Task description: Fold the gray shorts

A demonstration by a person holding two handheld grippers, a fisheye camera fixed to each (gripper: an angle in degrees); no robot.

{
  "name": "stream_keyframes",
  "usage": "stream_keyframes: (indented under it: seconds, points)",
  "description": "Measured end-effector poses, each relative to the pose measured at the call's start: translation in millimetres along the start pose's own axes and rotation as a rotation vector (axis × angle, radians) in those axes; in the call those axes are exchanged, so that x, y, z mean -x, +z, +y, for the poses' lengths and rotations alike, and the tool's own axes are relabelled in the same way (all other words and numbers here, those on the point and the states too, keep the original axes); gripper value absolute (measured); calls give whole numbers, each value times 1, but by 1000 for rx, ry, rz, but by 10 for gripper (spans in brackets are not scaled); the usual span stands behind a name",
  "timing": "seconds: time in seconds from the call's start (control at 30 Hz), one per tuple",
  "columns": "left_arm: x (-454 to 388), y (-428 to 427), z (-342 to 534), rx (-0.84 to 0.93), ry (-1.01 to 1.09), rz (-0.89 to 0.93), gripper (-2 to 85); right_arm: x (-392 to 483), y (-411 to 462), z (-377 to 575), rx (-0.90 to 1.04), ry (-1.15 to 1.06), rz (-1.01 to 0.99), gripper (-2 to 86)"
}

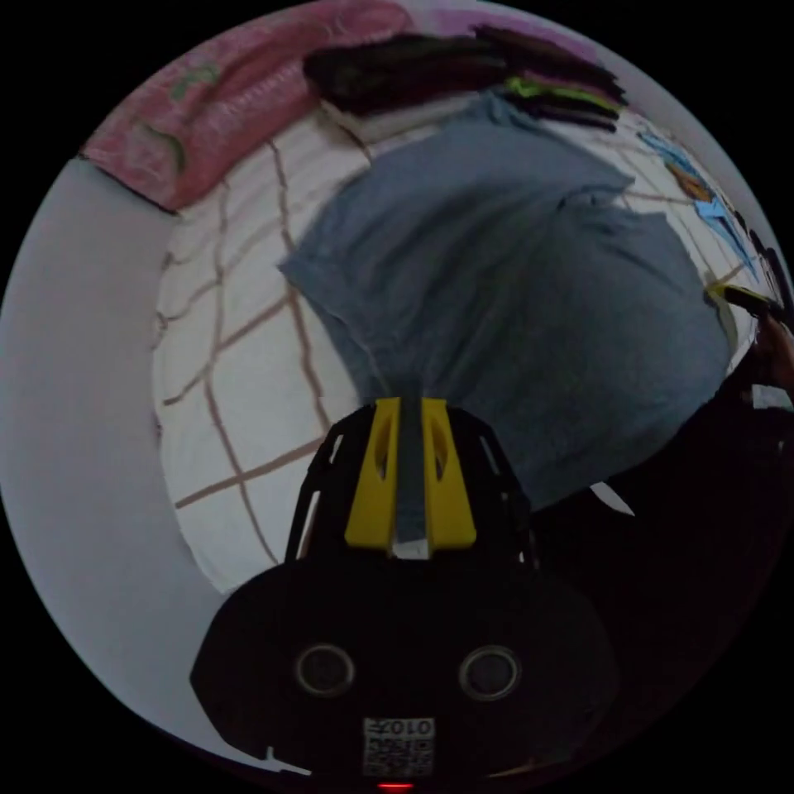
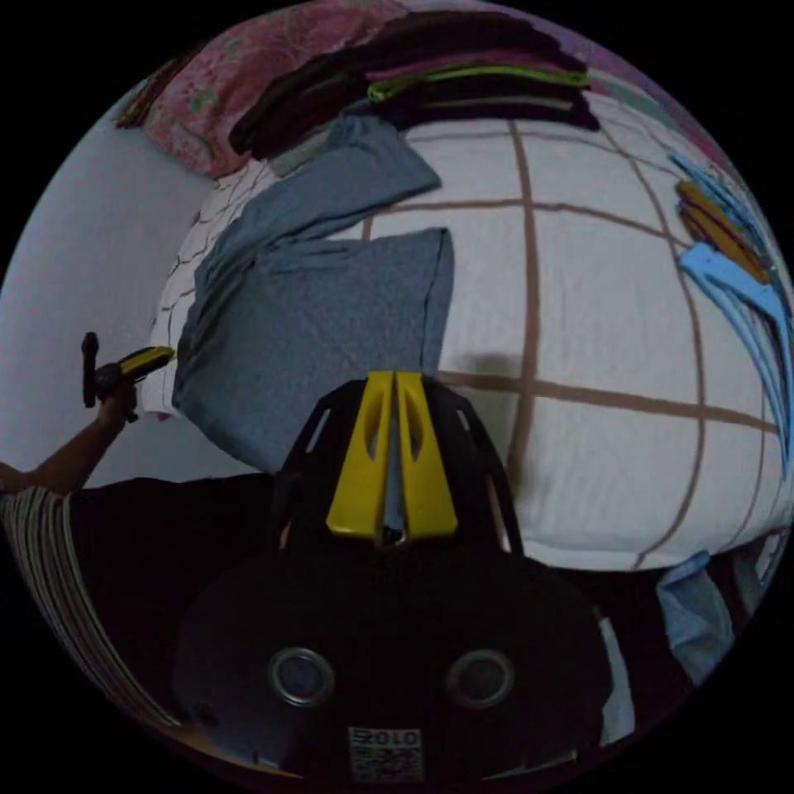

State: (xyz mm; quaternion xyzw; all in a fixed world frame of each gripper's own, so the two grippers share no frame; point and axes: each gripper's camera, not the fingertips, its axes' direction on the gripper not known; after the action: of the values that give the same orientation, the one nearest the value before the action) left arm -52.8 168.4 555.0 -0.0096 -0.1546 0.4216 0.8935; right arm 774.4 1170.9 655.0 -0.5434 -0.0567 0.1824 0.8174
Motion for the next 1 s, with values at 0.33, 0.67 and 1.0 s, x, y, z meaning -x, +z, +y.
stream_keyframes:
  seconds: [0.33,0.67,1.0]
  points:
    - [75,24,102,50,-97,158,87,15,28,99,117,135,-24,106]
    - [117,47,118,72,75,182,79,32,61,126,190,141,1,100]
    - [172,70,145,118,10,355,29,39,59,145,215,163,-87,39]
